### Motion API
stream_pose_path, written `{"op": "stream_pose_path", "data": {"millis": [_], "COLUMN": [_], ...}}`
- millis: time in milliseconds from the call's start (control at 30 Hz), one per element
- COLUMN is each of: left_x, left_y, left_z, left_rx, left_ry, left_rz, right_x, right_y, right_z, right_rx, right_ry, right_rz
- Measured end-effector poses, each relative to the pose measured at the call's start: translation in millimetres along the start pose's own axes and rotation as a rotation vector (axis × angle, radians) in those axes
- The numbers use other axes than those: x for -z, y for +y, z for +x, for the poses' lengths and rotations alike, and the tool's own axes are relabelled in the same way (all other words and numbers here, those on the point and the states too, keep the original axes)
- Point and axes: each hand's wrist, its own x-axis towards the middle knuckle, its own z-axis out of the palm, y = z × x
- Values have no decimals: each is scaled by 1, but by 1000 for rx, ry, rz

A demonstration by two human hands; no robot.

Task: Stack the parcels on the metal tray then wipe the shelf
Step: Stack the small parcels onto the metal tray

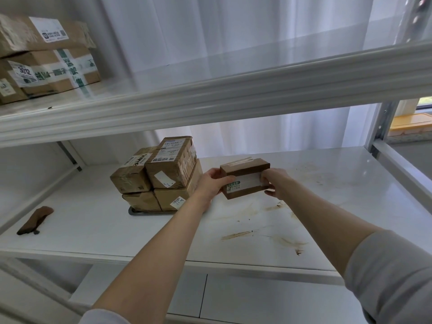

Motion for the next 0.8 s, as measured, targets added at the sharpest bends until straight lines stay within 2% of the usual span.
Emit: {"op": "stream_pose_path", "data": {"millis": [267,467,600,800], "left_x": [0,-5,-11,-5], "left_y": [0,3,7,8], "left_z": [1,-6,-11,-10], "left_rx": [-104,-117,-115,48], "left_ry": [64,45,13,-119], "left_rz": [41,133,156,122], "right_x": [5,4,-3,-3], "right_y": [7,4,6,7], "right_z": [3,-1,-4,1], "right_rx": [21,-35,-32,25], "right_ry": [-79,-239,-283,-268], "right_rz": [20,-3,77,218]}}
